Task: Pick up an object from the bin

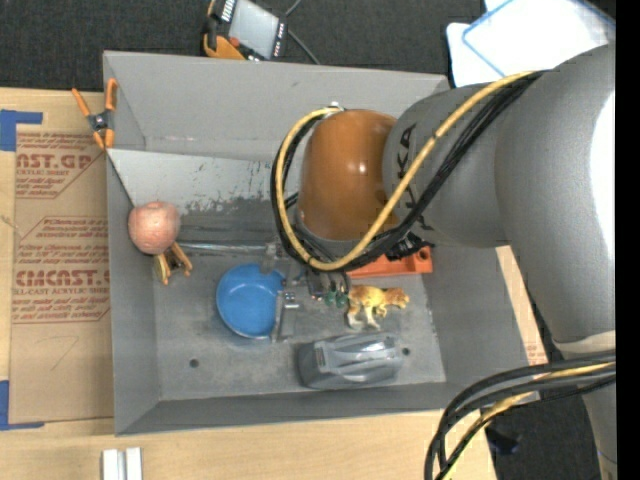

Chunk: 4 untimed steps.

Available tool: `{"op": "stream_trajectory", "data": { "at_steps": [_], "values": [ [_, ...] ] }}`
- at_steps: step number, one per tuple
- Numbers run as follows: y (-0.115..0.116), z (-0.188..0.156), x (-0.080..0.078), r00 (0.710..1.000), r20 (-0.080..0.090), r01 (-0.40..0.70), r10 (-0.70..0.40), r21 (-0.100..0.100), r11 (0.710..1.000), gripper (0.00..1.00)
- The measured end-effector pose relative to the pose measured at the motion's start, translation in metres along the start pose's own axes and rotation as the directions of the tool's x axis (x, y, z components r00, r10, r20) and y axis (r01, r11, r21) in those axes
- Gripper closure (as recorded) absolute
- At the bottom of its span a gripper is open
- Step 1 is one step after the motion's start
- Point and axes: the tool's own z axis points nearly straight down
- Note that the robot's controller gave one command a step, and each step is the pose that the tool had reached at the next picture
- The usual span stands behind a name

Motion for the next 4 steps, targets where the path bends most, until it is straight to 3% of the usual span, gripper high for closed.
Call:
{"op": "stream_trajectory", "data": {
  "at_steps": [1, 2, 3, 4],
  "values": [
    [0.0, 0.0, 0.0, 1.0, 0.0, 0.0, 0.0, 0.0, 1.0, 0.0],
    [-0.01, 0.058, 0.038, 0.989, -0.003, -0.15, 0.15, 0.0, 0.989, 0.0],
    [-0.043, 0.06, 0.056, 0.991, 0.012, -0.131, 0.131, -0.005, 0.991, 1.0],
    [-0.043, 0.06, 0.056, 0.991, 0.012, -0.13, 0.13, -0.005, 0.991, 1.0]
  ]
}}
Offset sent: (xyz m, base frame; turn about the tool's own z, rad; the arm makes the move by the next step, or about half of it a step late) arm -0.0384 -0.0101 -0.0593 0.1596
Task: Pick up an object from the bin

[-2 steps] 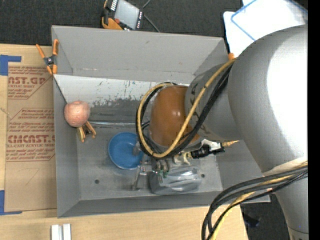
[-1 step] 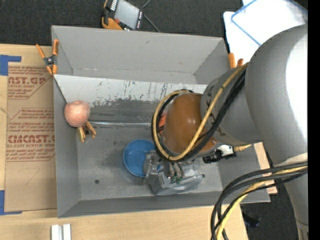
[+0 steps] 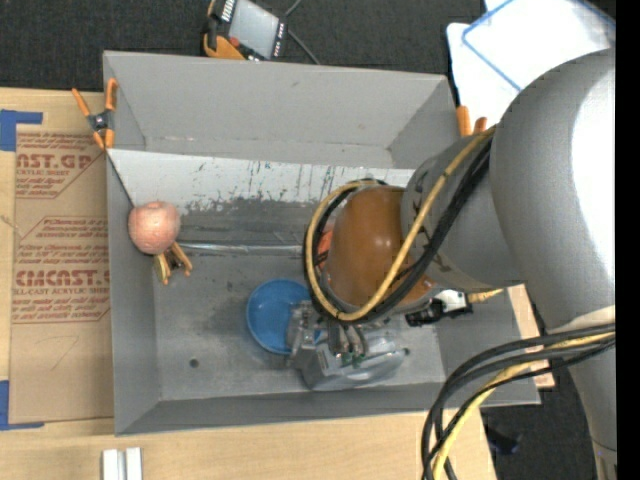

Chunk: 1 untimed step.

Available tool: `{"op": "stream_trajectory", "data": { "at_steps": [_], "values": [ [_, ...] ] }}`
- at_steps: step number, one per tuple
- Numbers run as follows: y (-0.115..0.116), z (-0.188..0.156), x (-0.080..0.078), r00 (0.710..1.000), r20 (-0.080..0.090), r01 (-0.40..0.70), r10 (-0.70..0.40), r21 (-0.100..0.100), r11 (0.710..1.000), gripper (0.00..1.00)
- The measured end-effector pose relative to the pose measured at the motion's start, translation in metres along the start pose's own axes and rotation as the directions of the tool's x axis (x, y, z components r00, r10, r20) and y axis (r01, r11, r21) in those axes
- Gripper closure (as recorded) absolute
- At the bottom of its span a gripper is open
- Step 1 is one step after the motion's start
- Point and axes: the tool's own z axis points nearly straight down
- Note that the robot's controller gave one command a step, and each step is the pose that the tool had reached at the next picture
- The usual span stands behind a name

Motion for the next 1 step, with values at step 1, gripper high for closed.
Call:
{"op": "stream_trajectory", "data": {
  "at_steps": [1],
  "values": [
    [-0.001, -0.0084, 0.0006, 0.999, -0.005, 0.042, -0.042, 0.001, 0.999, 1.0]
  ]
}}
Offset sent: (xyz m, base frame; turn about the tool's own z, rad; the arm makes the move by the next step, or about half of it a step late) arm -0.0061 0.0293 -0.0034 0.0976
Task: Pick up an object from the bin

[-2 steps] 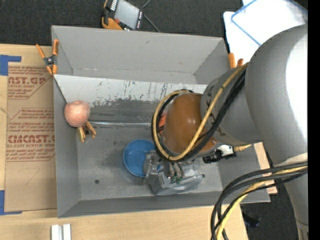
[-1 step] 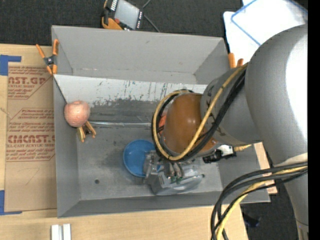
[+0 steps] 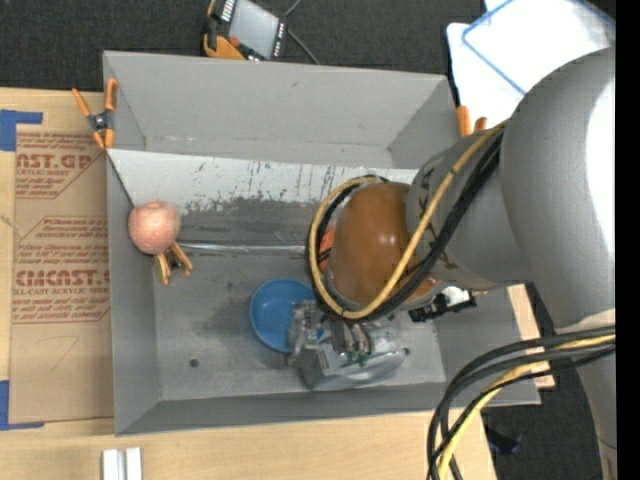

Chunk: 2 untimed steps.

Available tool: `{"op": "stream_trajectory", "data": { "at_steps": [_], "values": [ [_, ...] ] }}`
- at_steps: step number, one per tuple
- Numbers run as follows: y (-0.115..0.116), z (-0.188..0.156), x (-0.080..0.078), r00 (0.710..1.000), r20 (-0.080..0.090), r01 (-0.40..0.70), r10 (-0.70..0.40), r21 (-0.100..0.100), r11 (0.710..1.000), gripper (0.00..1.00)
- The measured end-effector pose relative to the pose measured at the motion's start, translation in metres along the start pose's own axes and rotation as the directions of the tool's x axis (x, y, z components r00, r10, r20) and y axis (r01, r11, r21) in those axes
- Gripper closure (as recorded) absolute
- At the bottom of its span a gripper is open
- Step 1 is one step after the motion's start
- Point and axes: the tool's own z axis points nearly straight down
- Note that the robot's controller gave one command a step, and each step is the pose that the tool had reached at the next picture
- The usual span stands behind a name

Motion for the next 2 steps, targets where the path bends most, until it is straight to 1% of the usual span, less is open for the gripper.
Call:
{"op": "stream_trajectory", "data": {
  "at_steps": [1, 2],
  "values": [
    [0.0305, 0.0119, 0.0078, 0.99, 0.003, -0.138, 0.138, -0.002, 0.99, 1.0],
    [0.0305, 0.0119, 0.0078, 0.99, 0.003, -0.139, 0.139, -0.002, 0.99, 1.0]
  ]
}}
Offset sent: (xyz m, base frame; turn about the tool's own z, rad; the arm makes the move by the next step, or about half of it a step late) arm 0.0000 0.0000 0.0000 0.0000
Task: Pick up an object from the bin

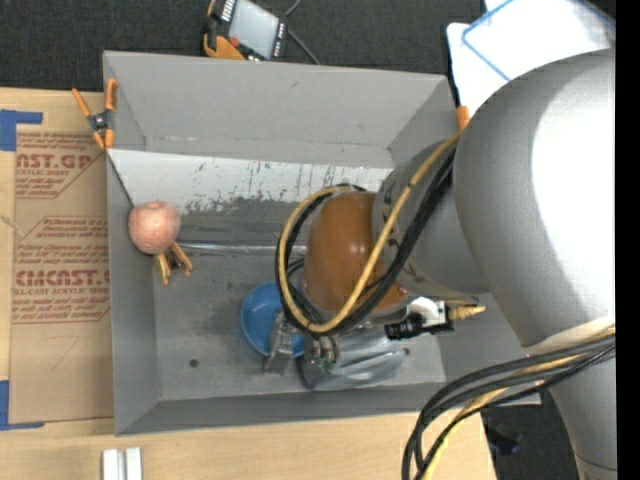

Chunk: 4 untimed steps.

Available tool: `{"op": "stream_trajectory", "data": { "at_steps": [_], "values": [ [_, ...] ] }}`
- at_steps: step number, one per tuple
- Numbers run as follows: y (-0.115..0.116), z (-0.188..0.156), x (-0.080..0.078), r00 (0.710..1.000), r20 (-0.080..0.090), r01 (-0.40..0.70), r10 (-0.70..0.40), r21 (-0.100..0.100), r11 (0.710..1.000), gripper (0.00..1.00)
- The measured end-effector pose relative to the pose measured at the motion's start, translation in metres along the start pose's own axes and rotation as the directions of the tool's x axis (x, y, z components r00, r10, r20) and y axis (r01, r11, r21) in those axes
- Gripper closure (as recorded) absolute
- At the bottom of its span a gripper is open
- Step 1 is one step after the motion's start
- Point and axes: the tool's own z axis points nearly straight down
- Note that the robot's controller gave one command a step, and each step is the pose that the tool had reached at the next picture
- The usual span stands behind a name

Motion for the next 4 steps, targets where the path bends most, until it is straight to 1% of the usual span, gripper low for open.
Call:
{"op": "stream_trajectory", "data": {
  "at_steps": [1, 4],
  "values": [
    [0.0063, -0.0462, -0.0068, 0.98, 0.001, 0.198, -0.198, 0.0, 0.98, 1.0],
    [0.0064, -0.0462, -0.0068, 0.98, 0.001, 0.198, -0.198, -0.001, 0.98, 1.0]
  ]
}}
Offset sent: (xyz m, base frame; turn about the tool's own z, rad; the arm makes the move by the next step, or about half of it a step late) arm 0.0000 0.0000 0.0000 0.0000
